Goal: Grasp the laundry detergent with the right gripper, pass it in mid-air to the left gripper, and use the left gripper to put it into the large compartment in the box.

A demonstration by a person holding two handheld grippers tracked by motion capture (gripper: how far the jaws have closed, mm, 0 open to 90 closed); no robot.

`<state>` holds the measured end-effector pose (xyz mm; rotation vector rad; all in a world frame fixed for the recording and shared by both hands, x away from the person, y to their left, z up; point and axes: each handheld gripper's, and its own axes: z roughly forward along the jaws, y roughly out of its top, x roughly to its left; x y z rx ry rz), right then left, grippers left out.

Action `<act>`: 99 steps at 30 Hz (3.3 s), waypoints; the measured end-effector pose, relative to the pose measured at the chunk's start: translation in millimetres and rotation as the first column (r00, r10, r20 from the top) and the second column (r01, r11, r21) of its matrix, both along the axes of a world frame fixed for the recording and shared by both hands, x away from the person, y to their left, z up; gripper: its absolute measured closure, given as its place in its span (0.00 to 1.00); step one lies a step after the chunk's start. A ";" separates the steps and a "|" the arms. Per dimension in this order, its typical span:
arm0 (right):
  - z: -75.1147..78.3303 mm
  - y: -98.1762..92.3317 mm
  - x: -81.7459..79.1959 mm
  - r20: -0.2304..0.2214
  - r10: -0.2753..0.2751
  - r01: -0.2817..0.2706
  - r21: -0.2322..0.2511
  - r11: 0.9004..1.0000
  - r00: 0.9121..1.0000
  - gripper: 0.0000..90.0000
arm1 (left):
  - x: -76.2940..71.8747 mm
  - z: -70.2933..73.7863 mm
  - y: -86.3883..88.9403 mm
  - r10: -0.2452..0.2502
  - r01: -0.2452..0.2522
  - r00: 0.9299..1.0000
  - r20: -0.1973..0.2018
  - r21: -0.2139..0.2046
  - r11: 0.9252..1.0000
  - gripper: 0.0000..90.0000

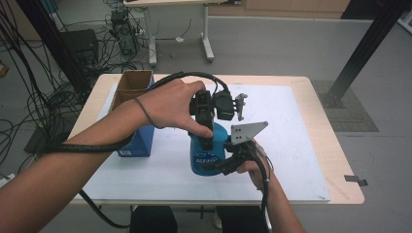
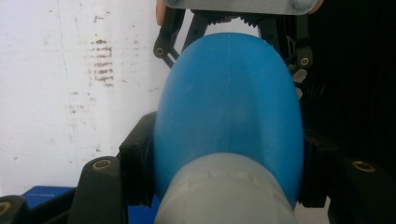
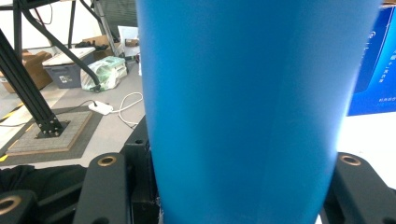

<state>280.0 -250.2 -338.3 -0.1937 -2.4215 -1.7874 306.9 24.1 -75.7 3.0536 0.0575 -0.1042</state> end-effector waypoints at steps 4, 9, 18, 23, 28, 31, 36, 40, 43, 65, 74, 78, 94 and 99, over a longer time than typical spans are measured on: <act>-0.4 -0.5 -0.6 0.001 -0.002 0.002 0.002 1.000 1.000 0.46 | -0.7 0.5 -0.3 0.000 0.000 1.000 0.002 -0.001 1.000 0.42; -0.1 -0.8 -1.2 0.003 -0.004 0.004 0.004 1.000 1.000 0.46 | -1.9 1.2 -0.7 0.000 0.000 1.000 0.006 -0.002 1.000 0.42; 0.4 -1.1 -1.4 0.002 -0.004 0.004 0.006 1.000 1.000 0.46 | -2.4 1.9 -1.3 -0.001 0.001 1.000 0.006 -0.001 1.000 0.42; 0.2 -1.1 -1.7 0.006 -0.005 0.005 0.006 1.000 1.000 0.46 | -2.4 1.9 -1.2 -0.001 0.001 1.000 0.007 -0.001 1.000 0.42; 0.4 -1.5 -2.0 0.007 -0.008 0.008 0.009 1.000 1.000 0.46 | -3.0 3.0 -1.5 -0.003 0.003 1.000 0.011 -0.003 1.000 0.42; 0.6 -1.7 -2.0 0.007 -0.009 0.009 0.009 1.000 1.000 0.46 | -3.2 3.1 -1.2 -0.001 0.001 1.000 0.011 -0.004 1.000 0.42; 1.3 -0.8 -2.0 0.006 -0.008 0.008 0.003 1.000 1.000 0.46 | -4.6 2.2 0.1 0.006 -0.005 1.000 0.013 -0.005 1.000 0.42; 1.1 0.0 -2.3 0.006 -0.009 0.009 0.003 1.000 1.000 0.46 | -4.4 2.3 0.4 0.006 -0.006 1.000 0.013 -0.003 1.000 0.42; 0.4 0.5 -1.9 0.010 -0.009 0.009 0.007 1.000 1.000 0.46 | -5.0 2.8 0.5 0.005 -0.005 1.000 0.016 -0.003 1.000 0.42; 0.3 1.8 0.0 0.009 -0.006 0.006 0.008 1.000 1.000 0.46 | -3.7 2.8 1.8 0.007 -0.007 1.000 0.016 -0.004 1.000 0.42; 0.4 1.5 0.5 0.006 -0.005 0.005 0.007 1.000 1.000 0.46 | -4.2 2.8 0.8 0.008 -0.008 1.000 0.017 -0.002 1.000 0.42; 0.1 1.3 0.3 0.011 -0.005 0.005 0.009 1.000 1.000 0.46 | -5.2 3.2 -0.2 0.006 -0.006 1.000 0.020 -0.001 1.000 0.42; 0.0 -0.4 -0.6 0.015 -0.008 0.007 0.028 1.000 1.000 0.45 | -7.6 8.2 1.8 0.007 -0.006 1.000 0.030 -0.015 1.000 0.42; -1.7 -0.5 -1.5 0.015 -0.015 0.015 0.040 0.999 1.000 0.44 | -9.1 8.5 1.3 0.009 -0.009 0.999 0.038 -0.008 1.000 0.42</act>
